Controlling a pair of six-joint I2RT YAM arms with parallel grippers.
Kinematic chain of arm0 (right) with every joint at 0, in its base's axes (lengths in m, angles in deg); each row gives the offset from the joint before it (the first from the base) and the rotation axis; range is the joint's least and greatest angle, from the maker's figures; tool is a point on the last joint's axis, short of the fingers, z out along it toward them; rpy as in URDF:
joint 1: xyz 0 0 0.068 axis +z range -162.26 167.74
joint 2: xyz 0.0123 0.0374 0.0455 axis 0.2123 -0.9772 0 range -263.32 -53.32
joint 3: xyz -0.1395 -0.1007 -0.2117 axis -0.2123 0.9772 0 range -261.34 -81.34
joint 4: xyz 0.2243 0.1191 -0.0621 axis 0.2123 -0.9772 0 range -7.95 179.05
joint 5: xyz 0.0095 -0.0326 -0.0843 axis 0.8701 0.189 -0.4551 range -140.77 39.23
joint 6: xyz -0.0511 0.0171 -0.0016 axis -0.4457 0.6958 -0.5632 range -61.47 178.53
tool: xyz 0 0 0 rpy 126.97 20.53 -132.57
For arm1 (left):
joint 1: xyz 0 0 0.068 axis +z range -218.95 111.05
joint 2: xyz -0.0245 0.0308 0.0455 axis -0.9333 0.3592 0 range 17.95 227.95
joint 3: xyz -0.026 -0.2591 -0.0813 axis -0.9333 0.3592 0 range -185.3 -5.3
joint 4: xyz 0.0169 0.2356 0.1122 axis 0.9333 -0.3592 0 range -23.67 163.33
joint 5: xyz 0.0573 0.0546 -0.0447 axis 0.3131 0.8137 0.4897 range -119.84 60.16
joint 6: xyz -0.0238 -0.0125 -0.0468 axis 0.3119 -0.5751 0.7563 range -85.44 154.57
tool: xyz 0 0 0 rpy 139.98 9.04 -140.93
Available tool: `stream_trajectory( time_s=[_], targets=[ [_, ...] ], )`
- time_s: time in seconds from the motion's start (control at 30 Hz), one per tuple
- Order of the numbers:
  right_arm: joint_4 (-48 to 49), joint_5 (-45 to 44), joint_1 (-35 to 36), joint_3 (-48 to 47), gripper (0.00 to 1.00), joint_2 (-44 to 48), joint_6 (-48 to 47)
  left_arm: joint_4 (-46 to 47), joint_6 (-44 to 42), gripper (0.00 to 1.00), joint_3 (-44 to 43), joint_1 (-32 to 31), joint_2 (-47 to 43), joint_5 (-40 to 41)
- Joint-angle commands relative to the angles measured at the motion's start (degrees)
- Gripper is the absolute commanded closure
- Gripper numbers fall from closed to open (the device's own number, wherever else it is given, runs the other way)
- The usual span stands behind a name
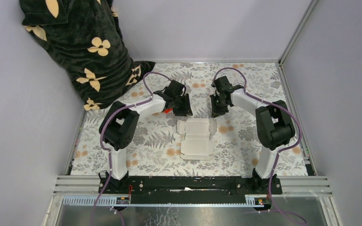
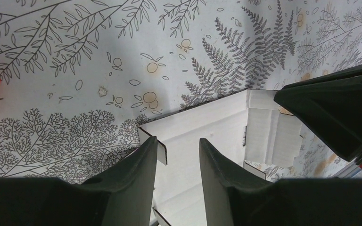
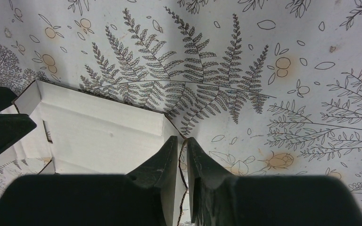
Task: Fold the paper box
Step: Fold the paper box at the center of the board.
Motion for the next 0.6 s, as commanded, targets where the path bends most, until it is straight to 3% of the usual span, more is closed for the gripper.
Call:
stream_trajectory(
  time_s=[0.0, 0.57],
  targets=[
    [-0.74, 1.92, -0.27, -1.63, 0.8, -0.13, 0.32, 1.49, 0.6, 0.56, -0.8, -0.63, 1.36, -0.09],
    [-1.01, 2.1, -0.27, -2.2, 0.8, -0.31, 0.66, 2.61, 1.68, 0.56, 0.08, -3.55, 2.52, 0.49]
  ],
)
